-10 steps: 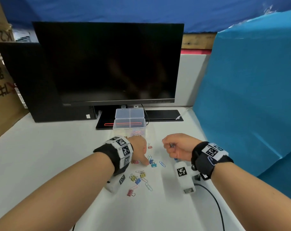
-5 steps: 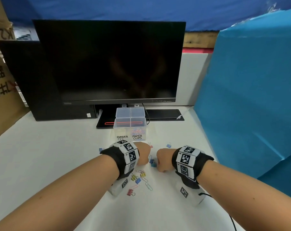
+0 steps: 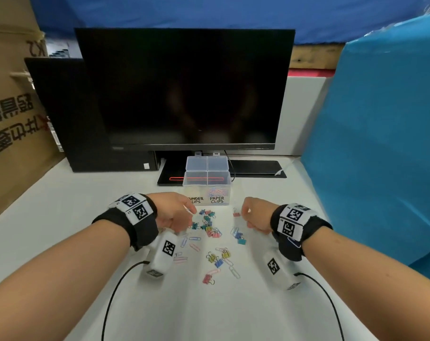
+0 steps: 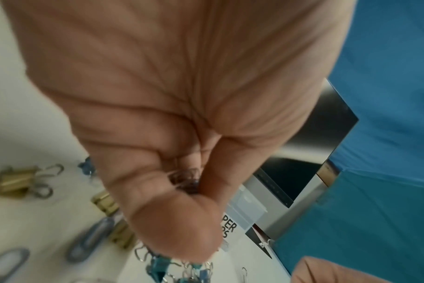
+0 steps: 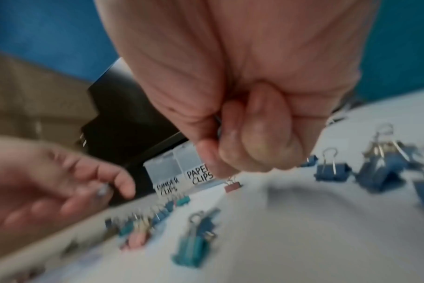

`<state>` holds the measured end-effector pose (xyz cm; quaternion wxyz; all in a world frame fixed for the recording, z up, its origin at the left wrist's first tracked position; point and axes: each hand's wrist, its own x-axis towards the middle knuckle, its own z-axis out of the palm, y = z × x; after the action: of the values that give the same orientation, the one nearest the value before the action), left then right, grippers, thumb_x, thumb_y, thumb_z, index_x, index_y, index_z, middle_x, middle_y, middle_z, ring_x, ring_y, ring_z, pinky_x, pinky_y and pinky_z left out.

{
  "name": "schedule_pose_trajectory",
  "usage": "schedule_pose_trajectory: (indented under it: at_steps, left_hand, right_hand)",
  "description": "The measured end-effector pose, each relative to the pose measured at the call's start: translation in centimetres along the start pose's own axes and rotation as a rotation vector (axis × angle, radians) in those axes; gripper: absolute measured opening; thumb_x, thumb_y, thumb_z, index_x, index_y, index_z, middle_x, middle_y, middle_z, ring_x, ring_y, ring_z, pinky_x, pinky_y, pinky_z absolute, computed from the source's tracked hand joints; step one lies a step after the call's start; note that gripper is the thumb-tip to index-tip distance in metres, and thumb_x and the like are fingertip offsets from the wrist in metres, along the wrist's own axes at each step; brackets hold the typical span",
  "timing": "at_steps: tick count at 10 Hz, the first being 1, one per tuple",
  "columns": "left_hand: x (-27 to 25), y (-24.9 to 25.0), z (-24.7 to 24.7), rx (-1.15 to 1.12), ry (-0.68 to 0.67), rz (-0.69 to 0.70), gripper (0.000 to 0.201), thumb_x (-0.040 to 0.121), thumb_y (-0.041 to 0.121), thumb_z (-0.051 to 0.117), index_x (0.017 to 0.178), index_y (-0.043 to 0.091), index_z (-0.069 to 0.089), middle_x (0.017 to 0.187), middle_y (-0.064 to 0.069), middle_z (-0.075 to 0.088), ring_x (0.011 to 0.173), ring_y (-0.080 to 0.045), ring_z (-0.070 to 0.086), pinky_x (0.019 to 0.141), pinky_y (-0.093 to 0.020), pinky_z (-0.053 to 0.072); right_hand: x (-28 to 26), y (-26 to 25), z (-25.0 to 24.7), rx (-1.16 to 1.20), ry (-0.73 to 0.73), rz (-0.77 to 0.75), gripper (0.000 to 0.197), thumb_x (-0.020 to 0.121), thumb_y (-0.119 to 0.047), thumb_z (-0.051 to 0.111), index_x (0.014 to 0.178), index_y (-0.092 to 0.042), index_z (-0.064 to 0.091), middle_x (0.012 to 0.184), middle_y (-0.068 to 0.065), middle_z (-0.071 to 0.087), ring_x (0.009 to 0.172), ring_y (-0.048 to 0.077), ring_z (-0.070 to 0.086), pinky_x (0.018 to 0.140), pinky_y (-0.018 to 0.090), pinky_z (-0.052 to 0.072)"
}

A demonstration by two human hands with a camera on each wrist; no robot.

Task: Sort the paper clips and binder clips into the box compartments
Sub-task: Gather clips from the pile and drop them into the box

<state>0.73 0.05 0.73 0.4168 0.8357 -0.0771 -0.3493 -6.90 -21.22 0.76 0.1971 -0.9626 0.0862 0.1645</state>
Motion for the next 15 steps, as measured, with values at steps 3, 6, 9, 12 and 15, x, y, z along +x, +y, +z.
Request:
schedule_pose_trajectory:
  at_steps: [3,6,9,12,15]
  left_hand:
    - [0.6,2.1,2.1,0.524,0.048,0.041,0.011,0.093,0.017,0.053,0.087,0.009,0.059,0.076,-0.004,0.049,0.064,-0.014,0.043,0.057,-0.020,0.033]
    - [-0.7,0.4,1.8,0.971,0.054,0.235,0.052,0.063,0.043,0.084,0.106,0.024,0.063,0.087,0.013,0.048,0.085,-0.012,0.051,0.070,-0.024,0.043]
    - [0.0,0.1,3.1,1.018,0.036,0.339,0.023,0.079,0.029,0.074,0.096,0.014,0.071,0.091,0.003,0.067,0.076,-0.009,0.053,0.056,-0.013,0.037]
    - [-0.8,-0.1,4.9,1.367,0.041,0.209,0.032,0.096,0.028,0.039,0.112,0.009,0.059,0.104,-0.005,0.062,0.085,-0.020,0.053,0.076,-0.029,0.043]
    - [-1.1,0.5,1.8,0.433,0.091,0.151,0.025,0.101,0.019,0.028,0.083,0.014,0.042,0.076,-0.006,0.052,0.058,-0.016,0.041,0.048,-0.020,0.030]
  right_hand:
    - [0.4,-0.8,0.6,-0.469,-0.115,-0.181,0.022,0.095,-0.022,0.050,0.116,-0.018,0.044,0.093,0.004,0.047,0.084,0.022,0.046,0.071,0.029,0.037]
    - [1.0,-0.7,1.1,-0.428,-0.098,-0.253,0.007,0.094,-0.017,0.046,0.097,-0.022,0.049,0.095,0.002,0.051,0.085,0.023,0.048,0.072,0.026,0.038]
    - [0.5,-1.5,1.4,-0.470,-0.060,-0.280,0.018,0.092,-0.025,0.057,0.105,-0.013,0.057,0.095,0.004,0.055,0.085,0.019,0.047,0.068,0.024,0.037]
    - [0.0,-1.6,2.4,-0.592,-0.092,-0.108,0.035,0.100,-0.020,0.040,0.129,-0.002,0.045,0.128,0.015,0.057,0.106,0.027,0.058,0.076,0.029,0.038]
    - [-0.3,1.4,-0.3,0.281,0.004,0.080,0.018,0.098,-0.009,0.029,0.096,-0.013,0.047,0.083,0.010,0.048,0.060,0.019,0.044,0.062,0.029,0.036]
